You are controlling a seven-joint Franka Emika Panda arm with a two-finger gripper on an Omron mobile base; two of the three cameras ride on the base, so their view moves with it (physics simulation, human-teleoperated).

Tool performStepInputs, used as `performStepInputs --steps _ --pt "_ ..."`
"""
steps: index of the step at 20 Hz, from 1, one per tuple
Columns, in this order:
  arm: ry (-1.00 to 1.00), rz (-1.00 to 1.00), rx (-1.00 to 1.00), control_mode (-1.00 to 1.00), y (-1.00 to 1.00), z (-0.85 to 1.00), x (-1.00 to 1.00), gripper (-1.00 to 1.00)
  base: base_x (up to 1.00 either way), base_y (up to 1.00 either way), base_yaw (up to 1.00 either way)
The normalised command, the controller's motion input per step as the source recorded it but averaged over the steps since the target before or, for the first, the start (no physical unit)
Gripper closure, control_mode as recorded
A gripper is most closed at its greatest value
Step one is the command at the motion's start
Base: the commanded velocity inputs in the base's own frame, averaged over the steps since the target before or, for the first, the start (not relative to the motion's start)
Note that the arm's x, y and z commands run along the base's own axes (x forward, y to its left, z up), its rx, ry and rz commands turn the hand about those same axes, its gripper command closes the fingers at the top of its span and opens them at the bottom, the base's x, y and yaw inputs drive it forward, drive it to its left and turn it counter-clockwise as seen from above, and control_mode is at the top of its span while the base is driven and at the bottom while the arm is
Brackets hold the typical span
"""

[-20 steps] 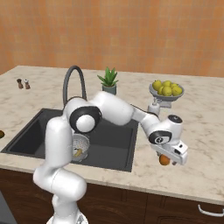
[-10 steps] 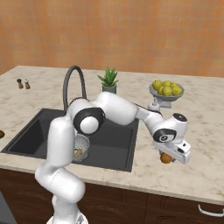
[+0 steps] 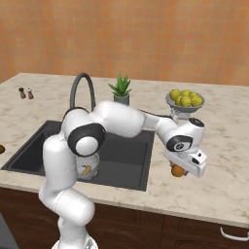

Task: Put the colander in the sink, put the mango, peach, banana in the colander, and turn on the sink faucet and pour water over the colander.

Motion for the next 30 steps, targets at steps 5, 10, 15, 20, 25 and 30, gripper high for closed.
performStepInputs --steps 5,10,15,20,25,30 --pt "0.00 0.00 0.00 -1.00 0.59 0.17 -0.38 1.00 0.00 0.00 0.00" --pt "0.00 0.03 0.00 -1.00 0.70 0.24 -0.28 1.00 0.00 0.00 0.00" --pt "0.00 0.04 0.00 -1.00 0.75 0.30 0.00 1.00 0.00 0.00 0.00" --pt "0.00 0.07 0.00 -1.00 0.46 0.27 0.00 1.00 0.00 0.00 0.00" --pt "0.00 0.14 0.00 -1.00 0.62 0.08 0.00 1.00 0.00 0.00 0.00" --pt "0.00 0.20 0.00 -1.00 0.64 0.00 0.00 1.00 0.00 0.00 0.00"
